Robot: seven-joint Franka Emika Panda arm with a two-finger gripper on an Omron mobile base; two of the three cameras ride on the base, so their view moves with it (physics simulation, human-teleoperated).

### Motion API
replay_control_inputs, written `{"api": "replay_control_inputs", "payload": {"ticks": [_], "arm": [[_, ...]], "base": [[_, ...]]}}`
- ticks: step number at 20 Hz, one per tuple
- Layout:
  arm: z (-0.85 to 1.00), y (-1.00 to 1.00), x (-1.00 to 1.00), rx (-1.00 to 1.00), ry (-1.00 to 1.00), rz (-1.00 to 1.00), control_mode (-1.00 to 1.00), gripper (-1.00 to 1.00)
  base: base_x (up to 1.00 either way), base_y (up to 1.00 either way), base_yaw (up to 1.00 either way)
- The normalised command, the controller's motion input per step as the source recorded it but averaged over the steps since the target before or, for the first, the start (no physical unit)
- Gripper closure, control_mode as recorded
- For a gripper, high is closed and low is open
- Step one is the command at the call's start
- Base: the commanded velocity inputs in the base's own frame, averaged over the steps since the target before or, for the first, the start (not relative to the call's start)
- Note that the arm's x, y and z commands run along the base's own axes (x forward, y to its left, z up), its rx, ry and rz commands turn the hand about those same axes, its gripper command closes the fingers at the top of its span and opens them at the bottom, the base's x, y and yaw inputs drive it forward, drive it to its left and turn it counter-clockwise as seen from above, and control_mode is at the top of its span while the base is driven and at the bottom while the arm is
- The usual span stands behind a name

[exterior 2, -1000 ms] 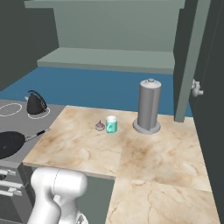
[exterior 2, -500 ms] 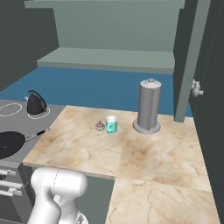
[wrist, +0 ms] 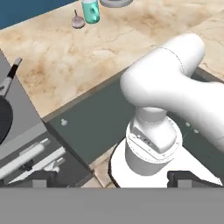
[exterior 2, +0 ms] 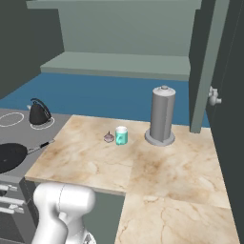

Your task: Pick the pan from the cabinet and place it on the stove. Then turn on the stove burner for the pan.

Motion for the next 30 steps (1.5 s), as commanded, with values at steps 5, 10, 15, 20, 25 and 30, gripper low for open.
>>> {"api": "replay_control_inputs", "payload": {"ticks": [5,10,15,20,25,30], "arm": [[-0.34,0.18,0.16,-0.04,-0.18,0.17,-1.0,-1.0],[-0.38,0.15,0.26,-0.02,-0.2,0.26,-1.0,-1.0],[-0.52,0.18,0.12,-0.03,-0.24,0.27,-1.0,-1.0],[-0.58,0.24,-0.14,-0.07,-0.28,0.17,-1.0,-1.0],[-0.5,0.07,0.06,-0.01,-0.3,0.02,-1.0,-1.0],[-0.47,0.01,0.18,0.0,-0.29,0.0,-1.0,-1.0]], "base": [[0.0,0.0,0.0],[0.0,0.0,0.0],[0.0,0.0,0.0],[0.0,0.0,0.0],[0.0,0.0,0.0],[0.0,0.0,0.0]]}}
